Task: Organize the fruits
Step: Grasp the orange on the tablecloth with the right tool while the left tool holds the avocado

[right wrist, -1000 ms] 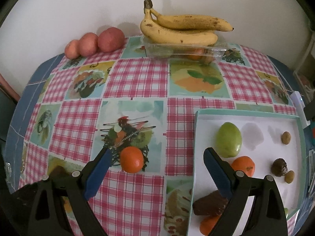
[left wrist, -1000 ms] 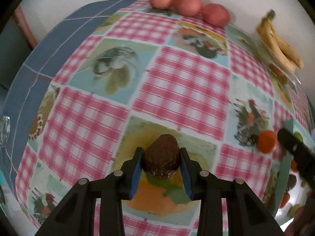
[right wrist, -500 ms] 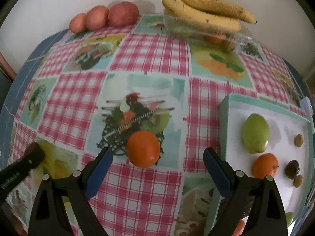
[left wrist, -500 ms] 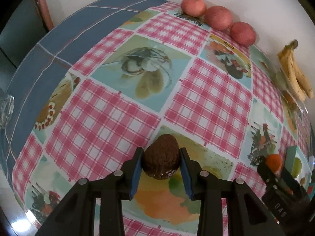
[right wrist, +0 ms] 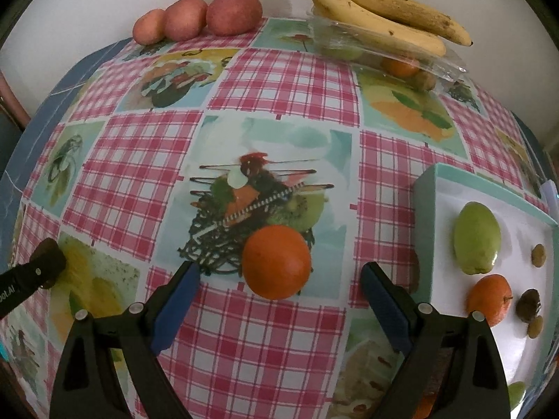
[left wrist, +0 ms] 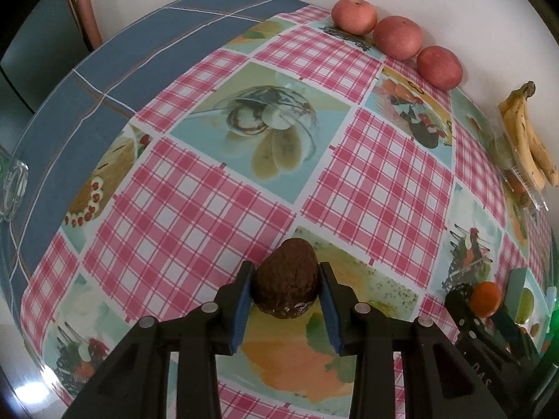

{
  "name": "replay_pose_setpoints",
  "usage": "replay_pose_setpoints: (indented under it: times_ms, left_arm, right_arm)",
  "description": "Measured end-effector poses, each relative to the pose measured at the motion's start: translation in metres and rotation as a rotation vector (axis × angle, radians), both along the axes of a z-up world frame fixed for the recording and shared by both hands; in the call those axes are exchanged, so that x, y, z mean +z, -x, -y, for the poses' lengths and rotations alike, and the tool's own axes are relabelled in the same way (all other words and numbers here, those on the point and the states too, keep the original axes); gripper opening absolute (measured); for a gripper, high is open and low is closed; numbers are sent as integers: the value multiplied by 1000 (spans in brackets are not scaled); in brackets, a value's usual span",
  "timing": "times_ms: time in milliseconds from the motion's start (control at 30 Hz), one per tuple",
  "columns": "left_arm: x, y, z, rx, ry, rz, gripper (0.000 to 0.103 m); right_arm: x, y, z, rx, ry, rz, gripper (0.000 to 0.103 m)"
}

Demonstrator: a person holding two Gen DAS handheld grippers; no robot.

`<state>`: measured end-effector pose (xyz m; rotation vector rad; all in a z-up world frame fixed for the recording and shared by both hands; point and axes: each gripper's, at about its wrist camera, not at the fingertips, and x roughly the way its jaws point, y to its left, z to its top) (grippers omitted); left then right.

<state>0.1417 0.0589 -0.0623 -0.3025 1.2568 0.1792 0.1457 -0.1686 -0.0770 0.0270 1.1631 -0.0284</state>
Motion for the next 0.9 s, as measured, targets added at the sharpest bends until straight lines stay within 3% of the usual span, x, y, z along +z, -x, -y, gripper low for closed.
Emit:
replay_pose_setpoints:
  times_ms: [200,367,633,900]
  left_arm:
    - [-1,-1,2,2,-2,0,38]
    - [1,-1,3,0,-5,0,38]
    - [1,0,8,-1,-3,-1,38]
    - [0,-2,9,4,67,-3,38]
  right_arm:
    - [-2,-7,-1,-13,-2,17,93]
    - [4,-10,3,-32,-3,35,65]
    - [8,-11,7,-43,-3,37,37]
    - [9,-6,7,-26,-13,29,36]
